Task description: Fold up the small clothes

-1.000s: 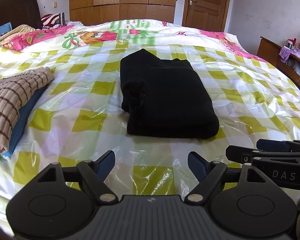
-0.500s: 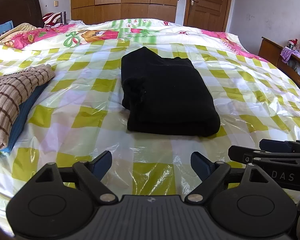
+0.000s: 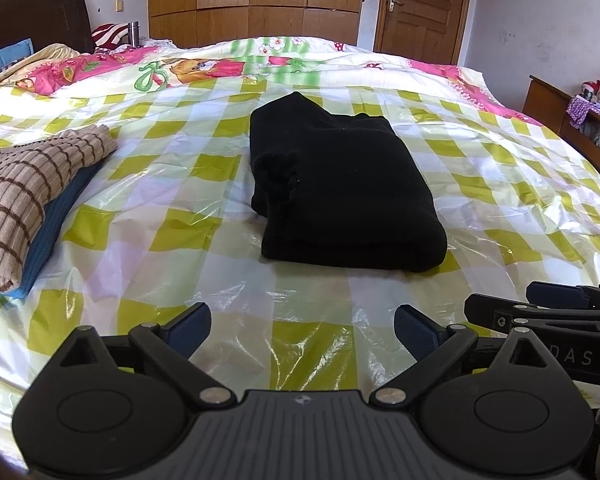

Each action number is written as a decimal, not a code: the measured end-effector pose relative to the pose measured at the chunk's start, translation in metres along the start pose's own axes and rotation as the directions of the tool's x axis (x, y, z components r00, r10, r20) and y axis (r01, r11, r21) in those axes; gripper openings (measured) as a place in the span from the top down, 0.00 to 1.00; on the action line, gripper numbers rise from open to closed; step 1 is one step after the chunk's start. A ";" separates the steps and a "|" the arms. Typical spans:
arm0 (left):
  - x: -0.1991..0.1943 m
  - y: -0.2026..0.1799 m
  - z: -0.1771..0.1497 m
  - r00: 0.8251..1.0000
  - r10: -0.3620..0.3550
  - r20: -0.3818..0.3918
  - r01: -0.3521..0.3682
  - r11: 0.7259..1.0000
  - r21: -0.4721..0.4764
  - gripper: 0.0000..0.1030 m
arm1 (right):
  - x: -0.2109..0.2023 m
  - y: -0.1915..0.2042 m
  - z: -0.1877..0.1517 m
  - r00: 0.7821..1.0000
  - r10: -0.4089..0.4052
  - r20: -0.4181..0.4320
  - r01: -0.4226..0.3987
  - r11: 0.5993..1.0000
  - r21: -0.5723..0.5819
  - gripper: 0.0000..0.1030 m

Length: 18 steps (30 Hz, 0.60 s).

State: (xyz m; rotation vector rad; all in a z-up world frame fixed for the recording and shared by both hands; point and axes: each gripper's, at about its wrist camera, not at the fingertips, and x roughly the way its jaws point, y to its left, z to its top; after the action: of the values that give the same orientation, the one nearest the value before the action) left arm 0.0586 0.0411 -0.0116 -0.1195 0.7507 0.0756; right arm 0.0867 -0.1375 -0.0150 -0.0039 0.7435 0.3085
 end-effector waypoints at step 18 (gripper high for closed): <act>0.001 -0.002 -0.004 1.000 0.007 -0.004 -0.007 1.000 0.018 0.00 | 0.000 -0.001 -0.009 1.000 -0.025 -0.011 0.025 1.000 0.004 0.28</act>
State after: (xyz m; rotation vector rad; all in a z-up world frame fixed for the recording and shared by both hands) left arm 0.0571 0.0382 -0.0148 -0.0999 0.7561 0.0753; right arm 0.0808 -0.1390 -0.0220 -0.0114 0.7544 0.2834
